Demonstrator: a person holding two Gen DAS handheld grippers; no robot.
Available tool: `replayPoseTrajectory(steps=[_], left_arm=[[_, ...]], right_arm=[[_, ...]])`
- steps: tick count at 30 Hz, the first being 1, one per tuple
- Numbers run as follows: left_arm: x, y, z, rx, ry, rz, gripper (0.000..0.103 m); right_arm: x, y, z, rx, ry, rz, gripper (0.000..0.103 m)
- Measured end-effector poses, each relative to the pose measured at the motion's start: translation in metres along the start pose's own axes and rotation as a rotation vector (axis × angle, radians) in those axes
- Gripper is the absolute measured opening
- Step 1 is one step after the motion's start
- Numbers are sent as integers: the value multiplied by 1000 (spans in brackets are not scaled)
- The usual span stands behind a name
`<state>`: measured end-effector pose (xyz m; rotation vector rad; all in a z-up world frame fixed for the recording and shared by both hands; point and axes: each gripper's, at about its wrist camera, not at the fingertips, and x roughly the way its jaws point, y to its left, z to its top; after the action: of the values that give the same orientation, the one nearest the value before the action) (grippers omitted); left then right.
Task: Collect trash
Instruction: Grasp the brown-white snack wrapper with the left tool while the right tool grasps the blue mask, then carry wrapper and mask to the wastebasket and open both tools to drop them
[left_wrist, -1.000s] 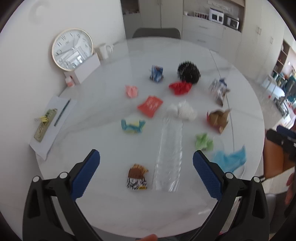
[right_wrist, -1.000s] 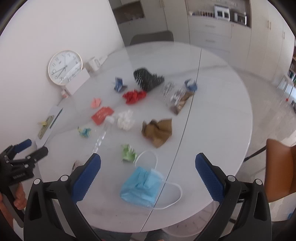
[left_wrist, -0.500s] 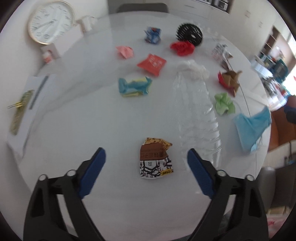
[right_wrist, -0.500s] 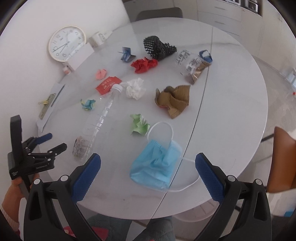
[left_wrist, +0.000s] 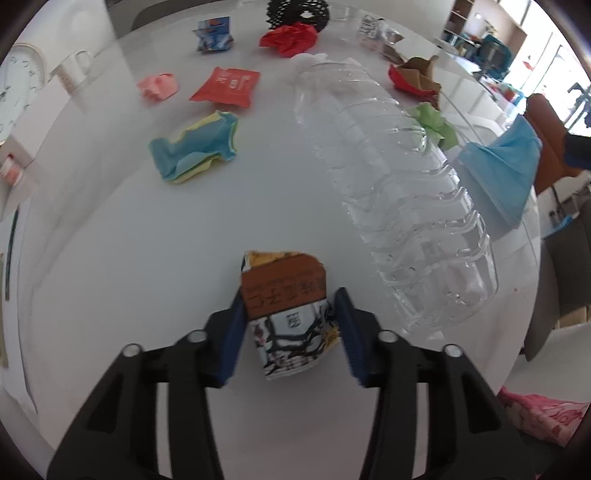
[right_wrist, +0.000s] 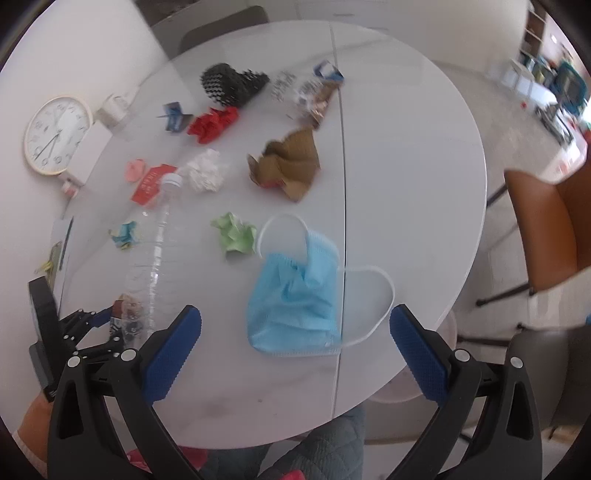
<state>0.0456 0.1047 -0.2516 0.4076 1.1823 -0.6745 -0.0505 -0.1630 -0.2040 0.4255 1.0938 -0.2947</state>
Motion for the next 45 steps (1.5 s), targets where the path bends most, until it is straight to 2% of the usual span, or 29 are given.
replayPoseTrajectory(steps=[2,6,9,10,11,13,15,16,17,21,24,27,30,33,37,40,43,44,45], left_arm=[[0,4,2,10,3,-21,27],[-3,14,3,6,7,-60,27],[-8,16,5,21,-4,-66,27],[-11,16,4,27,-9,-70,27],[-15,17,3,31,-13,-71,27],[-22,19,4,40,-24,-75,27],[-31,19,5,47,-36,-81,27],[-40,18,6,56,-50,-87,27],[-47,17,8,64,-61,-88,27],[-81,-1,18,137,-114,-84,27],[-104,-27,28,212,-147,-101,27],[-118,-68,39,292,-163,-143,27],[-122,-120,45,356,-153,-230,27],[-114,-181,47,424,-132,-314,27],[-79,-260,53,456,-62,-355,27],[-48,-305,55,439,-18,-345,27],[-16,-343,53,438,22,-296,27],[-8,-350,53,434,40,-278,31],[3,-362,54,435,63,-251,39]], right_arm=[[13,2,-4,23,-1,-23,101],[31,2,-6,86,-16,-39,99],[49,3,-8,108,13,-49,86],[54,4,-8,117,24,-44,78],[56,5,-9,123,31,-37,63],[58,4,-11,139,36,-13,47],[55,2,-15,145,28,-5,35],[53,-1,-17,151,26,8,25],[49,-4,-19,161,24,23,18],[24,-14,-24,185,-8,75,17],[-6,-27,-29,182,-50,88,17],[-41,-53,-35,191,-93,82,17],[-66,-89,-40,203,-109,48,17],[-85,-134,-47,210,-110,-3,17],[-99,-188,-55,206,-95,-14,17],[-102,-221,-57,193,-84,-3,19],[-102,-243,-58,170,-82,26,19],[-102,-249,-58,156,-79,39,20],[-102,-254,-58,146,-75,51,20]])
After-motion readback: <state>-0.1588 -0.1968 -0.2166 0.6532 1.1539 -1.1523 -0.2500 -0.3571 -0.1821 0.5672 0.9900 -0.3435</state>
